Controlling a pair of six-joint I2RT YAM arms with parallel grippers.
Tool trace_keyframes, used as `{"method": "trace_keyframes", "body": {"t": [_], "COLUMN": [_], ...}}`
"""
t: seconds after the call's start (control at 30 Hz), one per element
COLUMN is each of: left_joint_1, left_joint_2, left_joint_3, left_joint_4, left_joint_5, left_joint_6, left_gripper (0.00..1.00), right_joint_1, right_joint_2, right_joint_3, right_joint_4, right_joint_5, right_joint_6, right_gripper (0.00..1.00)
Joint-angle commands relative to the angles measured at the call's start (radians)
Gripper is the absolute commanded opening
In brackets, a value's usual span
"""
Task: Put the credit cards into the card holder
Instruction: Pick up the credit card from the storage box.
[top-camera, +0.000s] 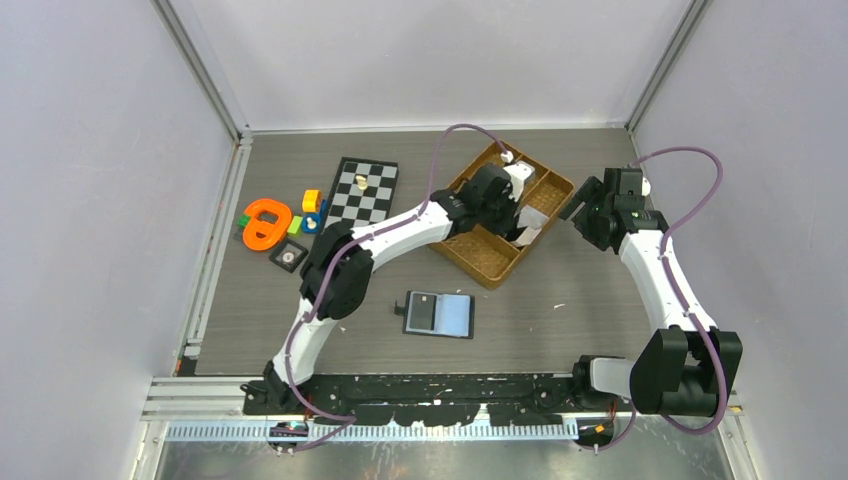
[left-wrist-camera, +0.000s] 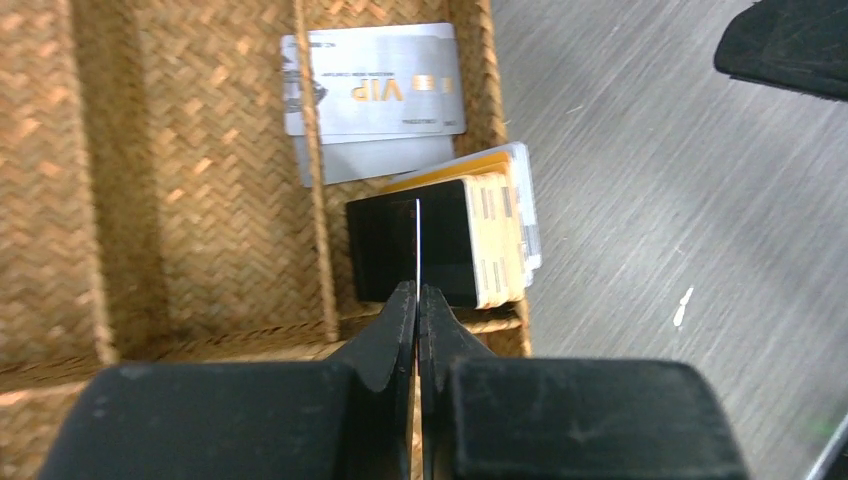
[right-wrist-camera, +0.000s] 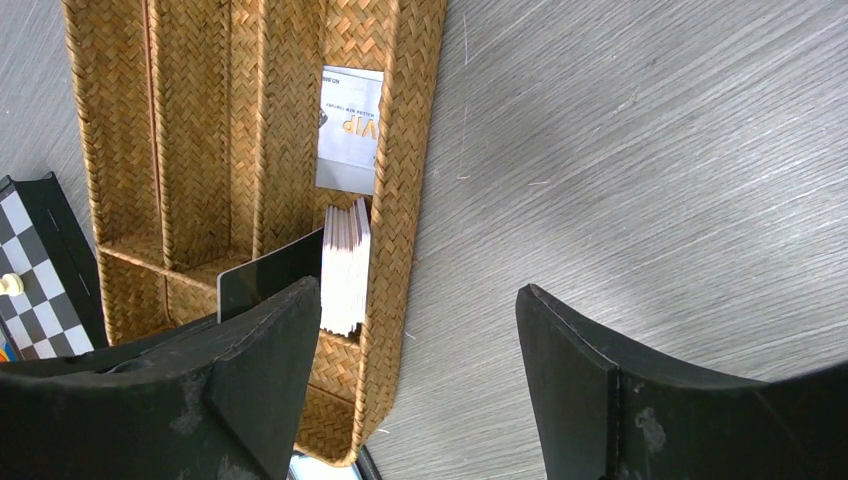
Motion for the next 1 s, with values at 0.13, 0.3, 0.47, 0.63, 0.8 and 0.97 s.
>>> {"method": "trace_keyframes", "body": {"t": [0.13, 0.3, 0.47, 0.63, 0.8, 0.97], "left_joint_1": [-0.009, 0.019, 0.074, 0.173, 0.245, 0.288], "left_joint_2": [-0.163, -0.259, -0.372, -0.525, -0.637, -0.723], "left_joint_3": [-0.079, -0.121, -0.227, -0.407, -0.532, -0.607], "left_joint_4": [0.102, 0.049, -0.062, -0.068, -0.072, -0.084], "left_joint_5": [-0.078, -0.006, 0.158, 0.451, 0.751, 0.919], "left_joint_6": [0.040, 0.024, -0.016, -0.090, -0.117, -0.120], "left_gripper": [0.00, 0.00, 0.00, 0.00, 0.00, 0.00], "right_joint_1": [-0.004, -0.004, 0.003, 0.061, 0.222, 0.360], "right_joint_2": [-0.045, -0.074, -0.075, -0.079, -0.072, -0.067], "right_joint_3": [-0.007, -0.015, -0.039, -0.069, -0.054, -0.046], "right_joint_4": [0.073, 0.152, 0.262, 0.400, 0.412, 0.400], "right_joint_5": [-0.061, -0.281, -0.591, -0.824, -0.940, -1.002], "right_joint_6": [-0.020, -0.073, -0.079, -0.039, -0.057, -0.057], "right_gripper": [0.76, 0.76, 0.80, 0.81, 0.80, 0.78]}}
